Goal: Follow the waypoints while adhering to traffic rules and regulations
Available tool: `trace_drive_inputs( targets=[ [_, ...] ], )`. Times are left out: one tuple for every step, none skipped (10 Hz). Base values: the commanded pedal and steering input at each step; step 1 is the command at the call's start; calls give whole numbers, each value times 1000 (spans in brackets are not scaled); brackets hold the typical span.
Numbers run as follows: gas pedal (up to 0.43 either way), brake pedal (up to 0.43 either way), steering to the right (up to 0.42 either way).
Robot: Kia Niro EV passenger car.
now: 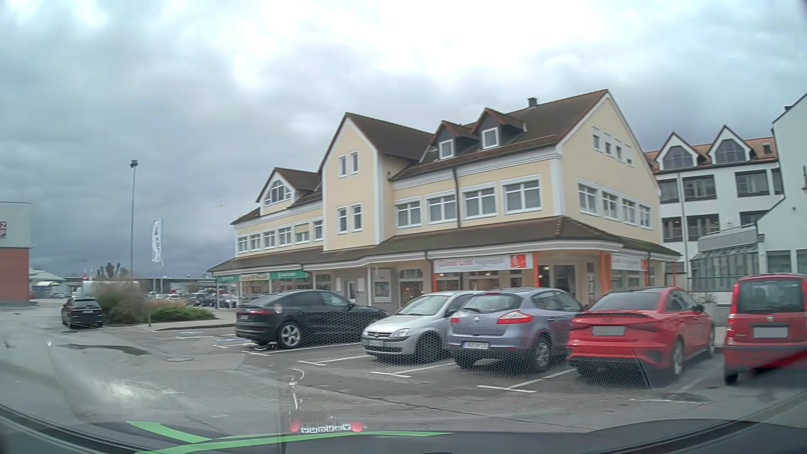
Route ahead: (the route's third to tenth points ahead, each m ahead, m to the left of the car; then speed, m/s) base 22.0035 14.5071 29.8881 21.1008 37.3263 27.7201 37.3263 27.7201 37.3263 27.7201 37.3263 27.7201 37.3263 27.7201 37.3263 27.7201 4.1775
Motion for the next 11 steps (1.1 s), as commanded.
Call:
trace_drive_inputs(
  targets=[
    [87, 0, -581],
    [87, 0, -569],
    [98, 0, -552],
    [98, 0, -530],
    [110, 0, -506],
    [110, 0, -482],
    [110, 0, -462],
    [118, 0, -436],
    [130, 0, -408],
    [130, 0, -371],
    [130, 0, -336]
  ],
)
